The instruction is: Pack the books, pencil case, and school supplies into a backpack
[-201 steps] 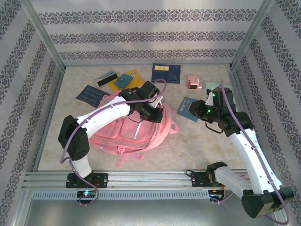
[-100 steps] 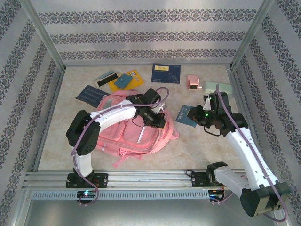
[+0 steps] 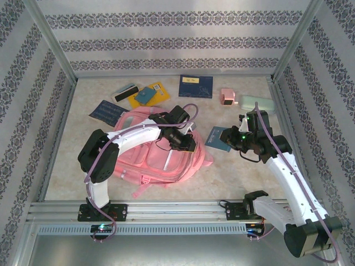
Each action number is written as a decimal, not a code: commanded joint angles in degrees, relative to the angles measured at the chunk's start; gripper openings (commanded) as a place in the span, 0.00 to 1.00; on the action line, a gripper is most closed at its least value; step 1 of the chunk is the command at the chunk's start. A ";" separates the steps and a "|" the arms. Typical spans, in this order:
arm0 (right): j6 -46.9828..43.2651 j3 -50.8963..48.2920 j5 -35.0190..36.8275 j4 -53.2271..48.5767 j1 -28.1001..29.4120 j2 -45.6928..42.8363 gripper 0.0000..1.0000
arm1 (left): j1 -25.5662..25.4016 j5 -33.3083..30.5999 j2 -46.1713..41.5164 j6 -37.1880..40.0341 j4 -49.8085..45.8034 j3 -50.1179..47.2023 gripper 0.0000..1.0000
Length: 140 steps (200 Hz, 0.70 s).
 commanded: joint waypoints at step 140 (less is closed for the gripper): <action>1.27 -3.82 -2.27 3.26 -0.17 -3.04 0.00 | -0.34 -2.95 2.57 0.13 -2.41 1.84 0.38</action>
